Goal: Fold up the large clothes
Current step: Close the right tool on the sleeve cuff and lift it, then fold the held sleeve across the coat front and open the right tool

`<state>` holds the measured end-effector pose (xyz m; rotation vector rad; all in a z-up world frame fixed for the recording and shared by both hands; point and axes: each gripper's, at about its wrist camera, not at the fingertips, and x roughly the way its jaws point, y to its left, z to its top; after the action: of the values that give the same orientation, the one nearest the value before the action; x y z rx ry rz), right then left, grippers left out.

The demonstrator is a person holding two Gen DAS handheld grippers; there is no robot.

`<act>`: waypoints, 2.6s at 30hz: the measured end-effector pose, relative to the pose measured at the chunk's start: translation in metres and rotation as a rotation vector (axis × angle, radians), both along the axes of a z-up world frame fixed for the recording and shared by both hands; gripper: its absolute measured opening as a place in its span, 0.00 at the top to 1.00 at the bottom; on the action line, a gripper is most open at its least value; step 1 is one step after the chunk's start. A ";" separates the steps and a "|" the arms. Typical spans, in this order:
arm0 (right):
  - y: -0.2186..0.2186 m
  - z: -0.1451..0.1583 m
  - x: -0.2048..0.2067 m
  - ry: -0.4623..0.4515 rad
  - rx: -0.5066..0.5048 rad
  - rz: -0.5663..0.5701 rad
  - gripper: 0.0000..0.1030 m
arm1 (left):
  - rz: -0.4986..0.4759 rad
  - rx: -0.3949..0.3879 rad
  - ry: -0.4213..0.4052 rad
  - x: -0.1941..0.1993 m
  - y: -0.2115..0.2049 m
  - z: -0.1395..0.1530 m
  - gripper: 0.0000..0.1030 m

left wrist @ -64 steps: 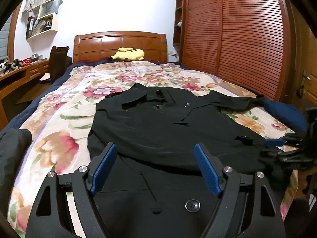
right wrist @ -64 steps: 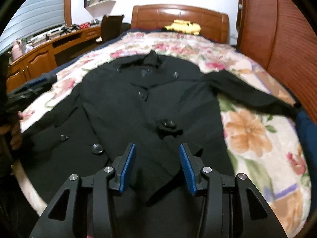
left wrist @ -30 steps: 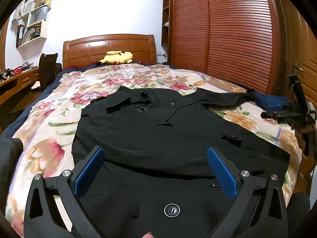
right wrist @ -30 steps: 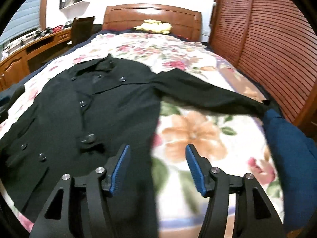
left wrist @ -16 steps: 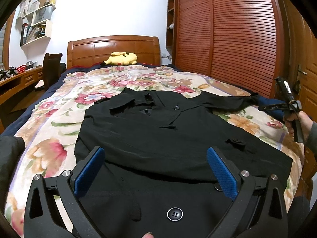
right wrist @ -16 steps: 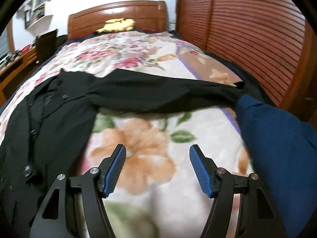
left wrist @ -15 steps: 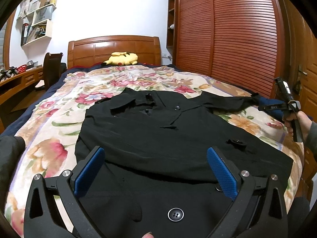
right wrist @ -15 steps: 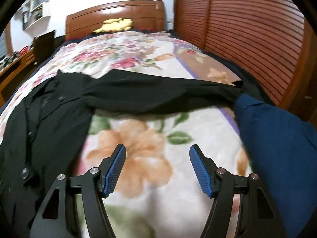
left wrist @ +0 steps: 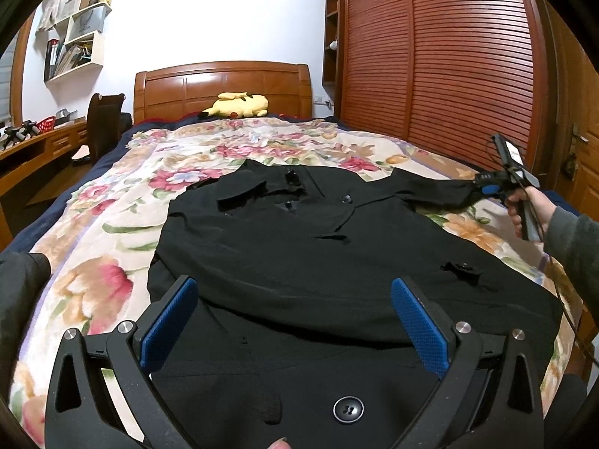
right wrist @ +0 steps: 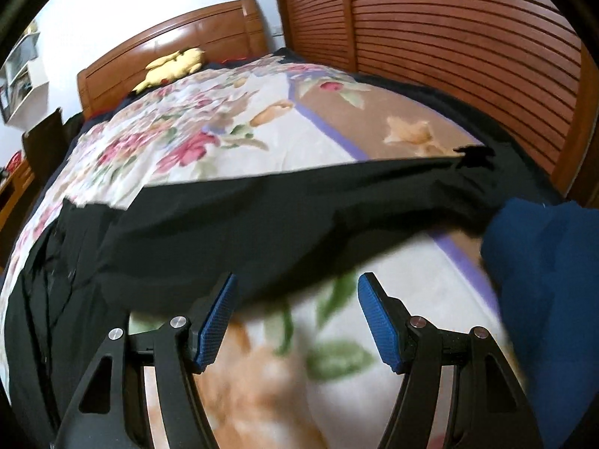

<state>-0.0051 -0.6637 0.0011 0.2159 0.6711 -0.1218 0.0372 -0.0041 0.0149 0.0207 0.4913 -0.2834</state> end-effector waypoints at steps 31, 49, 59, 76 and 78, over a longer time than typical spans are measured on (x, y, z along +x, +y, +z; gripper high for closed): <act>0.148 0.062 -0.030 -0.229 -0.189 0.366 0.97 | -0.008 0.013 0.016 0.000 0.003 -0.002 0.00; 0.245 0.047 -0.098 -0.197 -0.201 0.752 0.97 | 0.004 0.009 0.009 -0.005 0.016 0.000 0.00; 0.248 0.014 -0.093 -0.041 -0.170 0.796 0.97 | 0.005 0.007 0.009 -0.007 0.016 0.002 0.00; 0.219 0.079 -0.117 -0.218 -0.269 0.647 0.40 | 0.001 0.017 0.013 -0.006 0.015 0.002 0.00; 0.208 0.075 -0.105 -0.198 -0.269 0.603 0.37 | 0.001 0.017 0.014 -0.006 0.015 0.002 0.00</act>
<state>-0.1103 -0.4558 0.0756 -0.2353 0.4920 0.3823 0.0315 0.0105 0.0167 0.0345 0.5075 -0.2785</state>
